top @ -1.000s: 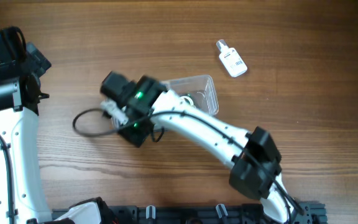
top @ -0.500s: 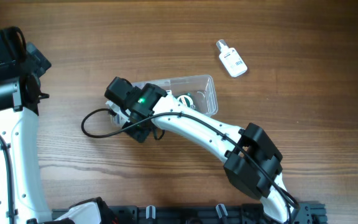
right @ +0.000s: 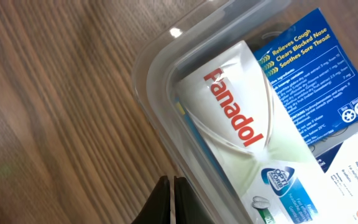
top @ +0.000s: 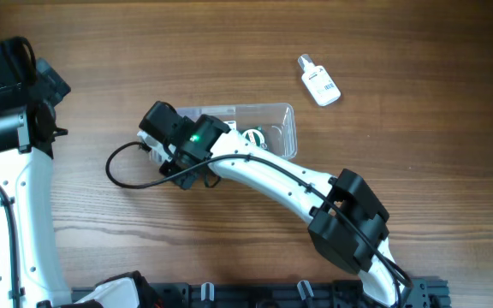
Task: Pack container
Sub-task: 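Release the Panadol box and raise the right gripper away, then move the right gripper to the Calamol lotion bottle and grasp it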
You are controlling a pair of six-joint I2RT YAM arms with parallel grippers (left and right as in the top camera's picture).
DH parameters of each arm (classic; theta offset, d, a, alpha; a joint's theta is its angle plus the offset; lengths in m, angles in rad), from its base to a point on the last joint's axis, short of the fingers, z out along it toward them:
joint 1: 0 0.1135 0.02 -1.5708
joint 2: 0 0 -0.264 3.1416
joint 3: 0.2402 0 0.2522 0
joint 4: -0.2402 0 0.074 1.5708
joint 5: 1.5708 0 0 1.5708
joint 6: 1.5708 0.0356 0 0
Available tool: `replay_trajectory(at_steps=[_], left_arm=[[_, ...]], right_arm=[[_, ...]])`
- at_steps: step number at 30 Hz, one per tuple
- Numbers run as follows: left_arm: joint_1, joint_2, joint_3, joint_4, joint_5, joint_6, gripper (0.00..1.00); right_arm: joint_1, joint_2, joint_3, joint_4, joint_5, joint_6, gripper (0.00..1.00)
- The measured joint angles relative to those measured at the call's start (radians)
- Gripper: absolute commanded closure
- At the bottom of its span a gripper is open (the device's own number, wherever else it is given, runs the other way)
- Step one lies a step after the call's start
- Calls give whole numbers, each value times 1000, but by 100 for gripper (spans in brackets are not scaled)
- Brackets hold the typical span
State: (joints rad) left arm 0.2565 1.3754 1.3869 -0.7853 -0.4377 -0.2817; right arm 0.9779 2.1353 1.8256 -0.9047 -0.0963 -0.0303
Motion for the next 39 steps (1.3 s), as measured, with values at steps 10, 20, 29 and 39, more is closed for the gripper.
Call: replay_trajectory(at_steps=[10,20,29,39], left_arm=[[0,0,0,0,0,0,0],[0,0,0,0,0,0,0],[0,0,0,0,0,0,0],[0,0,0,0,0,0,0]], right_arm=[[-24,-93,0,-35,-98,8,50],[-400,-515,55,-116,213,0,0],[-742,-425,-37,-19,194,-90,0],[-828,-193,-118,122,53,-238,0]])
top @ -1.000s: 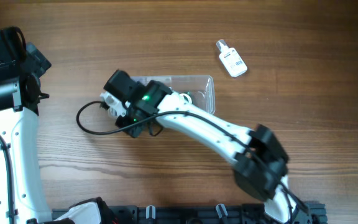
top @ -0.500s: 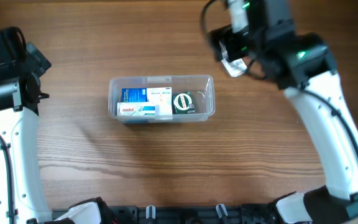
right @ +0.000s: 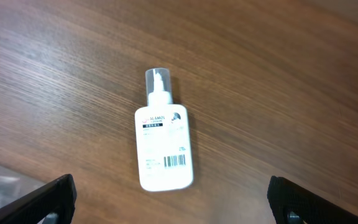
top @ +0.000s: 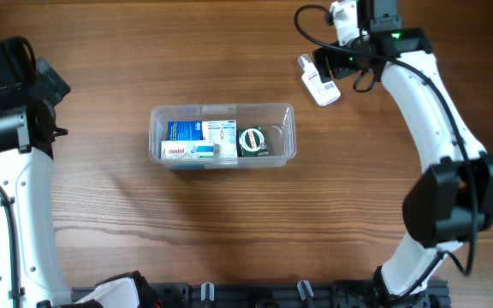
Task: Pack container
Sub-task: 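Move the right gripper to the Calamol lotion bottle and grasp it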
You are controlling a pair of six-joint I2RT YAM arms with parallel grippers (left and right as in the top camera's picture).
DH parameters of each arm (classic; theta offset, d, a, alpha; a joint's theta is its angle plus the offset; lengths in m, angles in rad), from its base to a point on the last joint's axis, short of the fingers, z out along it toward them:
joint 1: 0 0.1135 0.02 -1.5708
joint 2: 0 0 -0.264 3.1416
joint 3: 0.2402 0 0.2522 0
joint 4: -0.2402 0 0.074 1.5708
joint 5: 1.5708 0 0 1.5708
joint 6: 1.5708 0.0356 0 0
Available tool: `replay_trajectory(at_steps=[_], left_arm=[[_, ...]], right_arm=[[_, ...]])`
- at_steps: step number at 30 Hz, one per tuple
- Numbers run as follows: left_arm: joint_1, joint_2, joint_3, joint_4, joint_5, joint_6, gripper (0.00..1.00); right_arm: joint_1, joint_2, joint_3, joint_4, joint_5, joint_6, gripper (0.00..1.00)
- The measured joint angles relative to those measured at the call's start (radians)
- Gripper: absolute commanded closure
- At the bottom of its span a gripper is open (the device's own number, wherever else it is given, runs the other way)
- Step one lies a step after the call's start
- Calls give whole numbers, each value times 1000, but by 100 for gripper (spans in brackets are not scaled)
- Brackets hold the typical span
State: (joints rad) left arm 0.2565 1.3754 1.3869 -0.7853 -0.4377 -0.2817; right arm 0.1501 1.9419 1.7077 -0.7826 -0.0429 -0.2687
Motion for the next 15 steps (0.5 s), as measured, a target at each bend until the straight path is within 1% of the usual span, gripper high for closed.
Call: replay_trajectory(at_steps=[8,15], left_arm=[[0,0,0,0,0,0,0],[0,0,0,0,0,0,0]], right_arm=[[-1,179,0,56,-25,-48,0],[-1,265,0,75,-39,-48,0]])
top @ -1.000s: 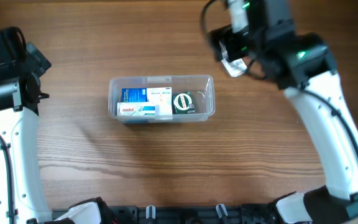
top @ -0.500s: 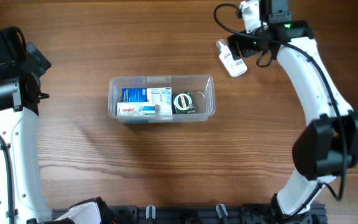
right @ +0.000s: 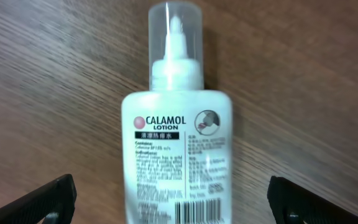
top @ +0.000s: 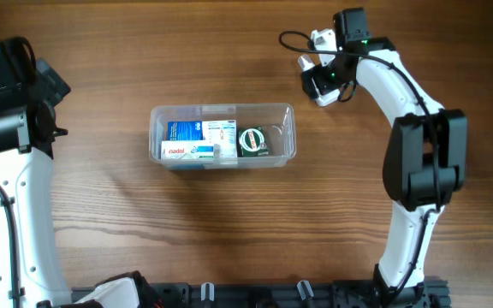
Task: Pack container
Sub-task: 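Move the right gripper to the Calamol lotion bottle and grasp it, then carry the Calamol bottle over the container and lower it in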
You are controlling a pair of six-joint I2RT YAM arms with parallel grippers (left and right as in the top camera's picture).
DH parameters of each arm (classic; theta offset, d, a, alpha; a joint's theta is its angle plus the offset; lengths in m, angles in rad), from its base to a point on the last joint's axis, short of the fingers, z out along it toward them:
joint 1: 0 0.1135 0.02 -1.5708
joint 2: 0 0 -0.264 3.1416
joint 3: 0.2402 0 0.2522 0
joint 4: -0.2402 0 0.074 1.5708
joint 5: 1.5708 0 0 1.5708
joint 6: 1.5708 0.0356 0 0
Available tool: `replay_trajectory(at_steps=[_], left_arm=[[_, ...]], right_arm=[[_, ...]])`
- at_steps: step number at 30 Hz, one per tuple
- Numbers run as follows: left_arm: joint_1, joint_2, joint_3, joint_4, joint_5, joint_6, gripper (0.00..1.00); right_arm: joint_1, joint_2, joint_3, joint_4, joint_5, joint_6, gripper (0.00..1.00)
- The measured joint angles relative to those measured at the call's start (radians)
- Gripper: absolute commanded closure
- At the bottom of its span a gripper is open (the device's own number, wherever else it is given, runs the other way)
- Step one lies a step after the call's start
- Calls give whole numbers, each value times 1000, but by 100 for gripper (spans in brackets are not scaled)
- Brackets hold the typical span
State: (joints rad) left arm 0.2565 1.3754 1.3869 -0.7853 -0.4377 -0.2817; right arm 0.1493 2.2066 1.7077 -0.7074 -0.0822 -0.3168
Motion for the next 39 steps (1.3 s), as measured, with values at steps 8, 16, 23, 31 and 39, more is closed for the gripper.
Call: replay_trajectory(at_steps=[8,16,23,31,39], left_arm=[[0,0,0,0,0,0,0],[0,0,0,0,0,0,0],[0,0,0,0,0,0,0],[0,0,0,0,0,0,0],[0,0,0,0,0,0,0]], right_arm=[[-1,71,0,57,-8,-10,18],[-1,72,0,61,-7,-18,50],[-1,72,2,55,-8,-22,57],[-1,20,2,24,-7,-22,58],[58,-212,2,8,-7,-22,60]])
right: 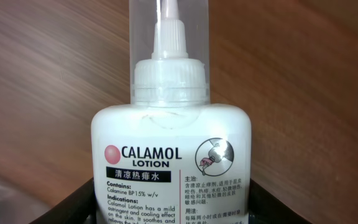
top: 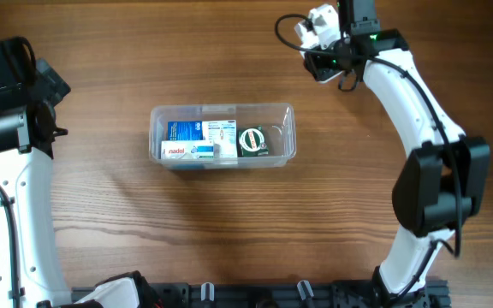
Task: Pack container
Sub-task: 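Carry the Calamol bottle over the container and lower it in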
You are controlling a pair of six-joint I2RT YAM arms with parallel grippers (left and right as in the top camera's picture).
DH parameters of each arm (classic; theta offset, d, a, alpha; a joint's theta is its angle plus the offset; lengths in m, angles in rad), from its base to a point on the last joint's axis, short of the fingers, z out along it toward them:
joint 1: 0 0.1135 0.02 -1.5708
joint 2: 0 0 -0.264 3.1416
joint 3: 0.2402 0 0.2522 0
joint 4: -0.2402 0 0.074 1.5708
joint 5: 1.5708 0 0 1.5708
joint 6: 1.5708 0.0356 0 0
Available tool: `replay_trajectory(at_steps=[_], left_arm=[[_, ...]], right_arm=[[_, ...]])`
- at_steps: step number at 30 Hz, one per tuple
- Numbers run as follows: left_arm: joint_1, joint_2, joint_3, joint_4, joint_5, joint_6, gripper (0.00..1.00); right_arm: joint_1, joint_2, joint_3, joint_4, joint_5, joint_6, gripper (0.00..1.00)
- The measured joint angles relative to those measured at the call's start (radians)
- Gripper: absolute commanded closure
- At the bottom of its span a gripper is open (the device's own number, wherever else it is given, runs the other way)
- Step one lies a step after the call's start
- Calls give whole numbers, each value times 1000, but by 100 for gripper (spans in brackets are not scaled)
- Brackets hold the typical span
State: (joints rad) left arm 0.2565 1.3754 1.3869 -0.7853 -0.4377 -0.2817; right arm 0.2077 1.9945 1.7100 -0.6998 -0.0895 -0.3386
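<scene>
A white Calamol lotion bottle with a clear cap fills the right wrist view, and my right gripper is shut on its lower body, a dark finger on each side. Overhead, the right gripper is at the far right of the table, and the bottle is mostly hidden under it. The clear plastic container stands mid-table, holding a blue box, a Panadol box, a white box and a round green tin. My left arm stays folded at the left edge, with its jaws not discernible.
Wood table all round the container. The right arm's cable loops near the far edge. A black rail runs along the near edge.
The right gripper was open around the bottle lying on the table. Now it is shut on the bottle and stands farther back. The spot where the bottle lay is bare.
The right gripper was shut at the container's left end beside the Panadol box. Then it was open over the lotion bottle at the far right. Then it was down around the bottle, still open. Now it grips the bottle.
</scene>
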Motion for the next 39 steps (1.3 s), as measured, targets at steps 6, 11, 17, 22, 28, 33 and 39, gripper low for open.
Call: replay_trajectory(at_steps=[6,11,17,22,28,33,39], left_arm=[[0,0,0,0,0,0,0],[0,0,0,0,0,0,0],[0,0,0,0,0,0,0],[0,0,0,0,0,0,0],[0,0,0,0,0,0,0],[0,0,0,0,0,0,0],[0,0,0,0,0,0,0]], right_arm=[[131,-78,0,-37,0,0,60],[267,-105,0,-62,-1,0,60],[449,-106,0,-87,0,-28,58],[550,-106,0,-108,-1,-89,52],[602,-98,0,-106,-4,-154,53],[602,8,0,-72,-8,-223,56],[602,117,-7,-61,3,-313,56]])
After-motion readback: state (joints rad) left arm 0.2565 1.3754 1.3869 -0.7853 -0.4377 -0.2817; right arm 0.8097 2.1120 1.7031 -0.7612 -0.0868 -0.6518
